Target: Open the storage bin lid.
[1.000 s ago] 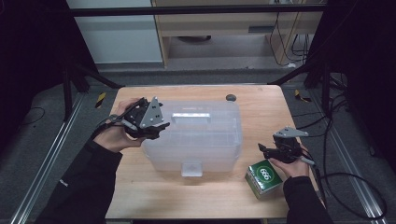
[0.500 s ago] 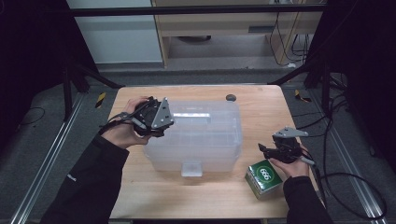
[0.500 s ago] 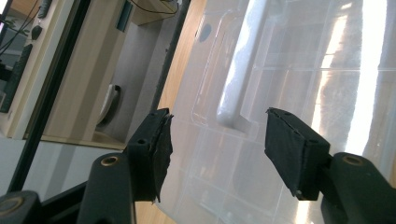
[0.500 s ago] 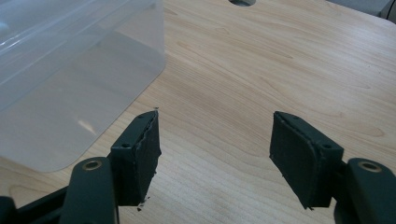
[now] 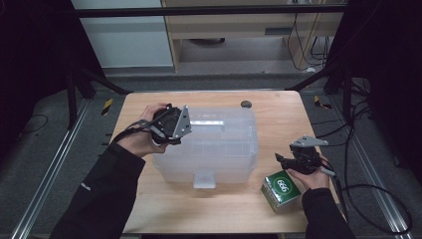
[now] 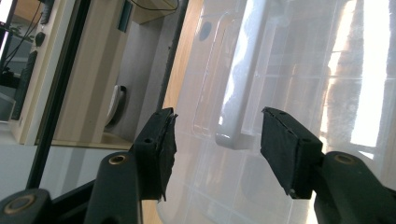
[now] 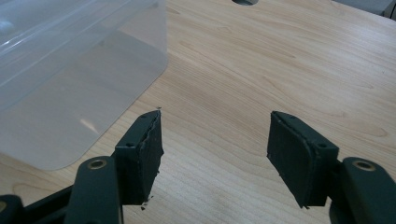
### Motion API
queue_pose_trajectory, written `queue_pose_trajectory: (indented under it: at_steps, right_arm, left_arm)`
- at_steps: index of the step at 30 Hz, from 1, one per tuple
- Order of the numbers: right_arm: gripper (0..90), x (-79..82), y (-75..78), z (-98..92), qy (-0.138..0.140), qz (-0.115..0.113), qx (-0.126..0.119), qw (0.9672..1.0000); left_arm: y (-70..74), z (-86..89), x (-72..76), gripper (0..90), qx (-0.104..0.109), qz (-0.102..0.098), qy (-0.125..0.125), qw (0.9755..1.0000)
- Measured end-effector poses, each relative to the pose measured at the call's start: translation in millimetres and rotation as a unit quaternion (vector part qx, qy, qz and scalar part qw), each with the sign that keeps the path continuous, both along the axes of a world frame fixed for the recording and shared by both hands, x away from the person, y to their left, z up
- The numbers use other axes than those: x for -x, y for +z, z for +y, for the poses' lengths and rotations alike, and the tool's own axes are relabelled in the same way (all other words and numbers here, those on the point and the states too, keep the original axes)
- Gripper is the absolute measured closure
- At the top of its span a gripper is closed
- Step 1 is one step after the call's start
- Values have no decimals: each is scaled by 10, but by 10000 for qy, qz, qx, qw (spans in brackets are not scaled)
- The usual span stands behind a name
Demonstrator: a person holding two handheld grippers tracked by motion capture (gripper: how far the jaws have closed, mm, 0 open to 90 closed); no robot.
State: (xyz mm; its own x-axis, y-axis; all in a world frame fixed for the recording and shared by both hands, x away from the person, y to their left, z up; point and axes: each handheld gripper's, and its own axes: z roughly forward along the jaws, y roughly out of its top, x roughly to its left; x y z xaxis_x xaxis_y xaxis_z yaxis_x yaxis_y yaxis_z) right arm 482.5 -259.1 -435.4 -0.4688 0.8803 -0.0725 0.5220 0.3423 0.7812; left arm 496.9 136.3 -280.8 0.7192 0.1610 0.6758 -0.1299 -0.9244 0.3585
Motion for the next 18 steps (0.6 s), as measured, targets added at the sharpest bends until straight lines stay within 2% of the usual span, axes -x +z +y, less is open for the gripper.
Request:
queue_pose_trajectory:
  at_steps: [14,18]
  right_arm:
    - [375,1,10,19,39,24,12,10000]
    - [377,0,15,19,69,8,10,10000]
  left_arm:
    - [-117,-119,-79,520,-356,-67,18,9993]
    - [-133,-147,-100,540,-351,-78,18,9994]
